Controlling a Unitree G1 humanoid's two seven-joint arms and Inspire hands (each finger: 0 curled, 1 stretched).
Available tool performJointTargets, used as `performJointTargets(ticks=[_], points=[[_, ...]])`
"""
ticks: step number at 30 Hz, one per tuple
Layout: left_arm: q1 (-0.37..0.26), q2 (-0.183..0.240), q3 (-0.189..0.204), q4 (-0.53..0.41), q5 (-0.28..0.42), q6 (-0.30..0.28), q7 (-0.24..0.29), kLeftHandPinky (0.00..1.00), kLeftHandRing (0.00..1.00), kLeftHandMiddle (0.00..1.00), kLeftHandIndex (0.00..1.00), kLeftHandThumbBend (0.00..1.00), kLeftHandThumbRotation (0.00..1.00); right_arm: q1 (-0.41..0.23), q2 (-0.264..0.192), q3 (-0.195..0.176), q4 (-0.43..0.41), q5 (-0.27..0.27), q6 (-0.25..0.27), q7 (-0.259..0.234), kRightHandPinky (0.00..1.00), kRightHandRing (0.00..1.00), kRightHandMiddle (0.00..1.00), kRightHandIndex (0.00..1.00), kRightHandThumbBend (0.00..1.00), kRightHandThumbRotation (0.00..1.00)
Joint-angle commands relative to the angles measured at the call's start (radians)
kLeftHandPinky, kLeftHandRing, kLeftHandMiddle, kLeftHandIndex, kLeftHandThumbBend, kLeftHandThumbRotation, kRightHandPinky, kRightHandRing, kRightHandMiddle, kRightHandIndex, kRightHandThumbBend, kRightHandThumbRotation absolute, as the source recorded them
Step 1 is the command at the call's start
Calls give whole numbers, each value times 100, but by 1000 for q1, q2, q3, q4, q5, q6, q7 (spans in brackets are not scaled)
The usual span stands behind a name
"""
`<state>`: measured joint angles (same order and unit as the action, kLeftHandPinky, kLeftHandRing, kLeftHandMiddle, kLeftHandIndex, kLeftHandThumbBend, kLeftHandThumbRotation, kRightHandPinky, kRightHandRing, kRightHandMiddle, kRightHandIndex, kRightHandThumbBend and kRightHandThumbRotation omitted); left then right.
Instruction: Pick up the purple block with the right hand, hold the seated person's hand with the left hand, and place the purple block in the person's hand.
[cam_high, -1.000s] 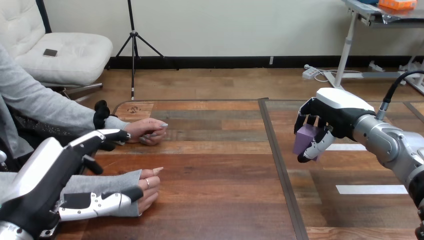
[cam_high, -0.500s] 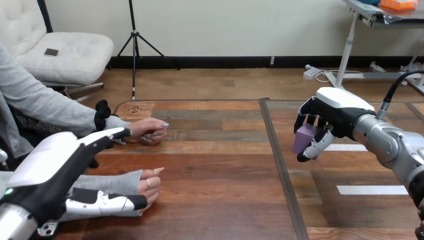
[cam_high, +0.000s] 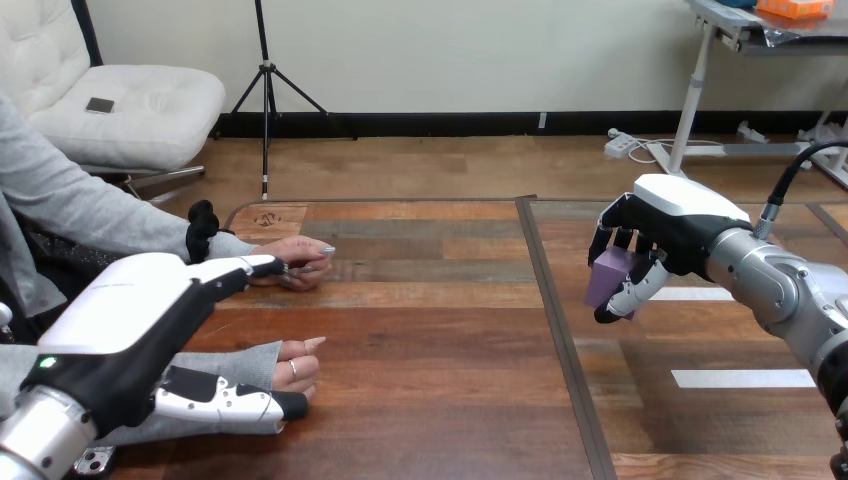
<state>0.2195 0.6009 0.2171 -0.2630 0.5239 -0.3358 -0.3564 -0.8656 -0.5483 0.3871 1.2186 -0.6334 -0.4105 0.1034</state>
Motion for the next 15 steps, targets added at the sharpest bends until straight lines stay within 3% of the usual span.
performJointTargets(ticks=[1,15], points=[[-66,43,-9,6,17,-18,30,71,81,85,84,100,53,-97,-21,-19,-39,18,-7,-22,30,37,43,45,75,0],[-96,74,-32,56,92,-22,72,72,79,82,81,100,46,-93,-26,-26,-36,32,-20,-13,29,36,42,45,75,0]])
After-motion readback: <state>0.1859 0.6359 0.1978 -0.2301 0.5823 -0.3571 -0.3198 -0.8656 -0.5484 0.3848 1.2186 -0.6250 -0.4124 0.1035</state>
